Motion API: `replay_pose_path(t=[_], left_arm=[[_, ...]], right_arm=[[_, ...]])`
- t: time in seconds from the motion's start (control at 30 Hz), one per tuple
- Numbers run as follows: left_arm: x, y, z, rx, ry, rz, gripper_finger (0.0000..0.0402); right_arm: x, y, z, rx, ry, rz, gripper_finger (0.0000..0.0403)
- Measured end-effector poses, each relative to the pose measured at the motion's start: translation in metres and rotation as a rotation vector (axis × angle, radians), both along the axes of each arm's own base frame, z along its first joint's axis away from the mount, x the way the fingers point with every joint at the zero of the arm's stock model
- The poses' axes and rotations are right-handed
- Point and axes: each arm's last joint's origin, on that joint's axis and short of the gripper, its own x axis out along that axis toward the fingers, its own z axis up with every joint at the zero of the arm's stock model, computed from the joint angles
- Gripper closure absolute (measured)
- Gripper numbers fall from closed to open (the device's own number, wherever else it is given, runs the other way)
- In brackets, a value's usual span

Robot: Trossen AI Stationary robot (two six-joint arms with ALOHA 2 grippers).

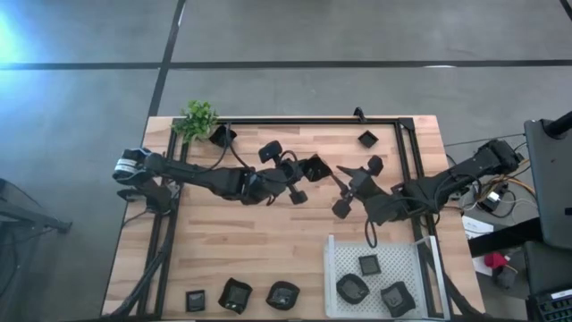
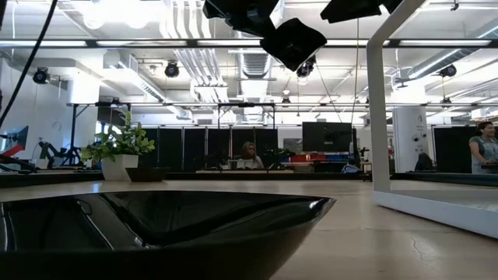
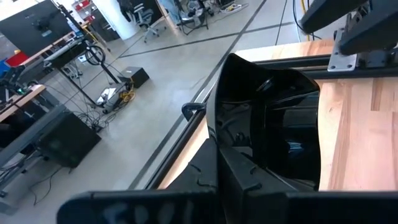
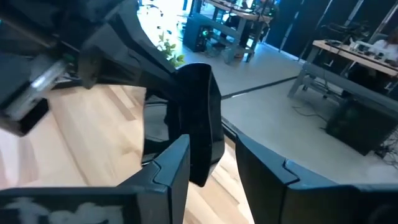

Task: Pick & Place Mini shaped plates
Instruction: Stack the distorted square plate on top of the other distorted square plate on the shelf

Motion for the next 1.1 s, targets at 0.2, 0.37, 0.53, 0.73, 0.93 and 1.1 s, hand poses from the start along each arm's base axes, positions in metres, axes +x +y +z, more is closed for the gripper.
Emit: replay_pose_path(t=[0.2, 0.37, 0.53, 0.73, 0.93, 1.1], left_arm=[[0.001, -0.001, 0.001, -0.001, -0.017, -0.006, 0.0402], [0.001, -0.002, 0.005, 0.014, -0.036, -0.014, 0.0402], [0.002, -0.004, 0.005, 0.016, -0.041, -0.024, 0.0402], [0.002, -0.008, 0.008, 0.023, -0.057, -0.043, 0.0402], [0.002, -0.011, 0.009, 0.028, -0.067, -0.05, 0.0401], [0.002, -0.011, 0.009, 0.027, -0.067, -0.05, 0.0401]], right_arm=[[0.001, -0.003, 0.0, -0.001, 0.006, -0.004, 0.0285], [0.001, -0.003, 0.0, -0.001, 0.006, -0.004, 0.0292], [0.001, -0.003, 0.0, -0.001, 0.006, -0.006, 0.0297], [0.002, -0.006, 0.0, -0.001, 0.007, -0.016, 0.0303], [0.002, -0.006, 0.0, -0.015, 0.019, -0.014, 0.0313], [0.002, -0.006, 0.0, -0.02, 0.024, -0.012, 0.0332]])
